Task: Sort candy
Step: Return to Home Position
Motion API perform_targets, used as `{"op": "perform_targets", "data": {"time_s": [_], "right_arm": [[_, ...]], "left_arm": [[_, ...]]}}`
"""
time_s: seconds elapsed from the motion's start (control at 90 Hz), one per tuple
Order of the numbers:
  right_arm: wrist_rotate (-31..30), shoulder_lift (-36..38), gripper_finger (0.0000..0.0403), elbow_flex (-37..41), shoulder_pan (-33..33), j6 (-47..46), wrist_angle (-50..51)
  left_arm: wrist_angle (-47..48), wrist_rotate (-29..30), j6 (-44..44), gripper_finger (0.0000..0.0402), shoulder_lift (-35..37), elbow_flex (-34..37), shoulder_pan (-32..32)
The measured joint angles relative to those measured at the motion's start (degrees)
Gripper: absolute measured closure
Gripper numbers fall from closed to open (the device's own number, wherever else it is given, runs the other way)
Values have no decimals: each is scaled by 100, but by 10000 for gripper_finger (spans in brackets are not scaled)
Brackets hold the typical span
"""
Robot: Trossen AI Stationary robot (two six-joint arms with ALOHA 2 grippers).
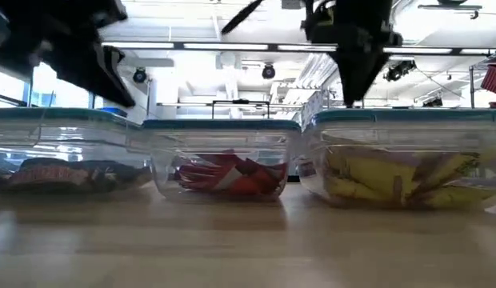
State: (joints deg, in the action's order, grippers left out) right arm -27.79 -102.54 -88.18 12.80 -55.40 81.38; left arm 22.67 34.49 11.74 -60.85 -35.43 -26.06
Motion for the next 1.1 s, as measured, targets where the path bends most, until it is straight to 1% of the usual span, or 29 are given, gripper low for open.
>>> {"op": "perform_targets", "data": {"time_s": [0.056, 0.133, 0.278, 0.4, 0.522, 0.622, 0.722, 0.856, 0.911, 0.989, 1.1], "right_arm": [[-131, 164, 289, 50, -78, 33, 99], [-153, 435, 289, 310, -254, 83, 86], [-170, 1108, 289, 1063, -565, 172, -284], [-202, 1740, 289, 1827, -834, 526, -1290], [-172, 2347, 295, 2646, -1084, 1532, -2813], [204, 2744, 317, 3339, -1322, 2409, -4107], [698, 3099, 349, 4013, -1555, 3141, -5364], [1168, 3567, 392, 4818, -1794, 3852, -6700], [1384, 3798, 399, 5124, -1863, 4068, -7258], [1810, 4129, 397, 5522, -1923, 4301, -7939], [2219, 4612, 398, 6006, -1930, 4543, -8647]], "left_arm": [[-7, -27, -158, 363, 327, 39, 3], [-107, -217, -390, 363, 782, 143, 58], [-852, -596, -869, 363, 1613, 556, 167], [-1661, -890, -1298, 363, 2203, 961, 267], [-2443, -1232, -1548, 363, 2663, 1299, 439], [-2580, -1447, -1596, 363, 2992, 1447, 594], [-2526, -1447, -1590, 363, 3373, 1578, 702], [-2364, -1450, -1580, 363, 4007, 1754, 741], [-2164, -1450, -1515, 363, 4284, 1789, 741], [-1840, -1449, -1396, 363, 4674, 1791, 741], [-1538, -1448, -1350, 363, 5162, 1791, 741]]}}
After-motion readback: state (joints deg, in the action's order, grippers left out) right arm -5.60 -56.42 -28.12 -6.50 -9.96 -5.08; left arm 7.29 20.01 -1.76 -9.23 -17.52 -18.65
